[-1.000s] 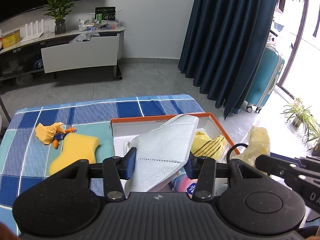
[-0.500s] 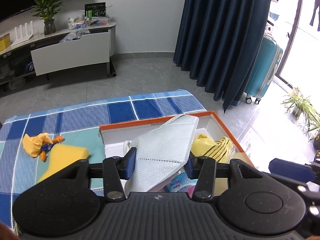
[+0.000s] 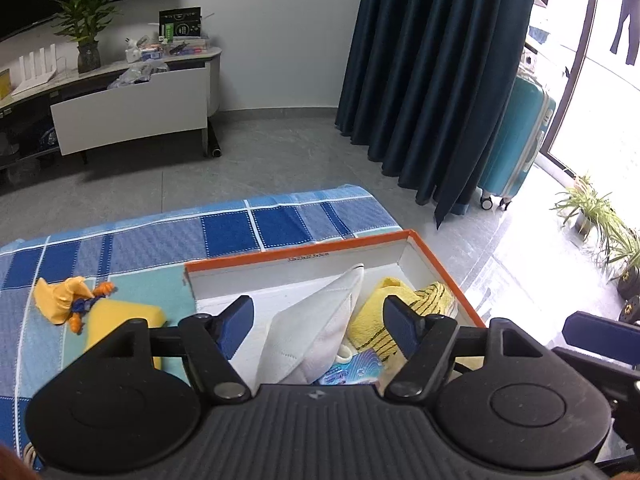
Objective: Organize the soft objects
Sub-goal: 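Open the left tool to drop the mask while the right tool releases the glove, then withdraw both open tools from the box toward the white cable and yellow glove, then grasp the coiled white cable with the left tool while the right tool grasps the yellow rubber glove, then carry the white cable and yellow glove in both tools over the white box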
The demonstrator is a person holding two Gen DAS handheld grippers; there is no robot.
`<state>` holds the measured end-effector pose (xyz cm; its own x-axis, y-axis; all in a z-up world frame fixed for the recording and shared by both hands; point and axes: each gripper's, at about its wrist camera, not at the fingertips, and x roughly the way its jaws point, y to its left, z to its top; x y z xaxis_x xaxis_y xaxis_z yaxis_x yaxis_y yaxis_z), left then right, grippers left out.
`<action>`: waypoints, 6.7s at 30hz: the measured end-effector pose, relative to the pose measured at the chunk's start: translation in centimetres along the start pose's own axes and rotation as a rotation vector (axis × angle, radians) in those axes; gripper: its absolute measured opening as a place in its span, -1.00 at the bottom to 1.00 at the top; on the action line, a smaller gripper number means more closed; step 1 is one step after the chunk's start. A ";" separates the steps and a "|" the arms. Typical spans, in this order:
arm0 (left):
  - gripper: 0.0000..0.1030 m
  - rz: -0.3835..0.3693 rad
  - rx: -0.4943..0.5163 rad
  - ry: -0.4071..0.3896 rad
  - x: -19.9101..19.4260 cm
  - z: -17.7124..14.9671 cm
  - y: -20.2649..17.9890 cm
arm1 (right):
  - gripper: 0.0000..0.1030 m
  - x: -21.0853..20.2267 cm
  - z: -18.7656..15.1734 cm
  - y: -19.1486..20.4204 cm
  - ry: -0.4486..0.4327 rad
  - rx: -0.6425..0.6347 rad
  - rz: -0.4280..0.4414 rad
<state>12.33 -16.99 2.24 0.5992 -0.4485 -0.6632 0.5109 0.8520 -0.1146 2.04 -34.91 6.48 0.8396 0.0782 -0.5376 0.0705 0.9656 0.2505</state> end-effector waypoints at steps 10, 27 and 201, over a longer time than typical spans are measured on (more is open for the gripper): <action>0.67 0.128 -0.065 -0.013 -4.2 -1.5 1.4 | 0.18 0.0 -0.2 2.3 0.004 -0.023 0.018; 0.72 0.227 -0.202 -0.051 -10.0 -4.9 6.5 | 0.24 1.2 -1.2 7.8 0.057 -0.097 0.103; 0.27 0.345 -0.267 -0.154 -16.7 -8.1 10.8 | -0.59 1.2 -2.6 14.2 0.077 -0.215 0.081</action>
<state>2.84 1.88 6.06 0.8012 -0.1443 -0.5807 0.1007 0.9892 -0.1068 2.64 -20.47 7.30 0.7936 0.1680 -0.5848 -0.1184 0.9854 0.1224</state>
